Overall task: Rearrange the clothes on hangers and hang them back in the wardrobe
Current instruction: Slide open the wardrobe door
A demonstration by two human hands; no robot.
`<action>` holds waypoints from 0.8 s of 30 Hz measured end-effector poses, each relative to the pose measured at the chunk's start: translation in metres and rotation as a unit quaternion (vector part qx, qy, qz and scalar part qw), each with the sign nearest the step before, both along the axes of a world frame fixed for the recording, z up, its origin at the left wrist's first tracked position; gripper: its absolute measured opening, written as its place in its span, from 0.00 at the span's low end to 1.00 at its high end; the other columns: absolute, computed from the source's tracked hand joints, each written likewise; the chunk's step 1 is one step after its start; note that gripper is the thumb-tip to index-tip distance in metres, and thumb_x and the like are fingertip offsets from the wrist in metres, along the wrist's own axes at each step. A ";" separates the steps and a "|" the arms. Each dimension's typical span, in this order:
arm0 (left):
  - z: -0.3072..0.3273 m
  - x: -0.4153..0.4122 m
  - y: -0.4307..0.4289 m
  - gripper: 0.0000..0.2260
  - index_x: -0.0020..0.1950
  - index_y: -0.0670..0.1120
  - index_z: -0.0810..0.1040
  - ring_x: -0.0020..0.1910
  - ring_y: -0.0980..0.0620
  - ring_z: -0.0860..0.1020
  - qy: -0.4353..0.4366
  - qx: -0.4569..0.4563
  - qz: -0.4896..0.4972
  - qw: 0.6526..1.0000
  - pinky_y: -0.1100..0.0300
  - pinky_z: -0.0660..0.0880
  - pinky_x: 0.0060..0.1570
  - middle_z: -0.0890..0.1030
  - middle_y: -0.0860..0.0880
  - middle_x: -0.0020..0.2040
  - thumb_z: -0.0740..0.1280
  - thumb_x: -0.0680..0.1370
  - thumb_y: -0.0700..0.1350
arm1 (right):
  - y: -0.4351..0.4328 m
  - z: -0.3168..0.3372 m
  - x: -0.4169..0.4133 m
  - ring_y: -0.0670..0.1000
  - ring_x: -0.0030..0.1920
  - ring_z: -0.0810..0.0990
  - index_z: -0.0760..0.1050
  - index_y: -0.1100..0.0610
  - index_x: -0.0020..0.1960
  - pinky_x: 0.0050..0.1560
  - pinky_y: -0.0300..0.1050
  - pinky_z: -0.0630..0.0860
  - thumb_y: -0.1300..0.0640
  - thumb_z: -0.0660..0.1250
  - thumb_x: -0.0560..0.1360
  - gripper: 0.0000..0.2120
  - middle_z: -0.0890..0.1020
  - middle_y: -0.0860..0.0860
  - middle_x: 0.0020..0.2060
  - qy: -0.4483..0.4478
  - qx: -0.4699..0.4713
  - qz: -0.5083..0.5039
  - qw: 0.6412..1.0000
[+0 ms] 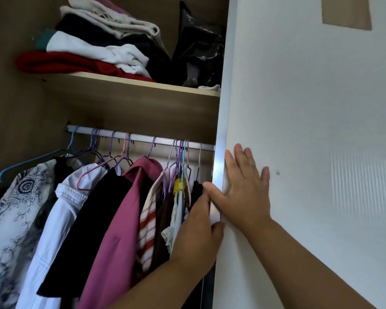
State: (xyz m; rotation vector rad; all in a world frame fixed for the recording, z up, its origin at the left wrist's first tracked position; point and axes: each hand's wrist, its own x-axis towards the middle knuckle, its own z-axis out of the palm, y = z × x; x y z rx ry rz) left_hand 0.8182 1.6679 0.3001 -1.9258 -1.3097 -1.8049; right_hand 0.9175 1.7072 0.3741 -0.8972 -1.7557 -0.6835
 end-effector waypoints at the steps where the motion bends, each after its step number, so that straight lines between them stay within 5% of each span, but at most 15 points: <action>1: 0.000 0.006 0.002 0.31 0.75 0.55 0.58 0.69 0.66 0.64 0.003 -0.001 -0.005 1.000 0.63 0.64 0.69 0.68 0.62 0.70 0.64 0.75 0.40 | 0.001 0.001 0.005 0.46 0.75 0.36 0.46 0.48 0.77 0.72 0.57 0.39 0.31 0.47 0.72 0.39 0.44 0.47 0.77 0.003 -0.003 -0.001 1.000; 4: -0.001 0.021 0.008 0.34 0.77 0.57 0.51 0.70 0.71 0.58 0.004 -0.004 -0.014 1.000 0.74 0.57 0.66 0.61 0.66 0.73 0.64 0.76 0.40 | 0.002 0.001 0.021 0.47 0.76 0.40 0.48 0.48 0.77 0.73 0.58 0.41 0.34 0.48 0.72 0.37 0.45 0.46 0.77 0.012 -0.019 0.009 1.000; 8: -0.003 0.040 0.015 0.35 0.77 0.59 0.49 0.70 0.68 0.61 0.003 -0.002 -0.026 1.000 0.67 0.63 0.68 0.62 0.66 0.72 0.63 0.77 0.42 | 0.008 0.000 0.039 0.46 0.76 0.40 0.50 0.48 0.77 0.73 0.58 0.42 0.36 0.51 0.73 0.35 0.46 0.45 0.77 0.025 -0.023 0.017 0.999; 12: -0.005 0.052 0.022 0.34 0.78 0.56 0.47 0.73 0.69 0.52 0.014 0.016 -0.016 1.000 0.62 0.57 0.73 0.55 0.63 0.76 0.63 0.78 0.42 | 0.011 -0.002 0.049 0.46 0.76 0.40 0.50 0.48 0.77 0.73 0.58 0.41 0.36 0.52 0.74 0.35 0.45 0.45 0.77 0.032 -0.020 0.012 0.999; 20: -0.002 0.051 0.018 0.30 0.75 0.58 0.55 0.65 0.64 0.70 0.017 0.000 -0.017 1.000 0.64 0.69 0.64 0.69 0.63 0.68 0.65 0.77 0.43 | 0.009 -0.002 0.046 0.49 0.77 0.41 0.48 0.48 0.77 0.73 0.59 0.41 0.35 0.46 0.71 0.37 0.45 0.47 0.77 0.037 -0.025 0.000 0.999; 24: 0.003 0.041 0.008 0.34 0.75 0.61 0.53 0.67 0.61 0.68 0.055 -0.059 -0.031 0.996 0.66 0.64 0.65 0.67 0.60 0.71 0.65 0.76 0.41 | 0.007 -0.002 0.047 0.51 0.77 0.43 0.49 0.50 0.77 0.73 0.60 0.44 0.35 0.49 0.74 0.35 0.47 0.49 0.77 0.031 -0.018 -0.026 0.999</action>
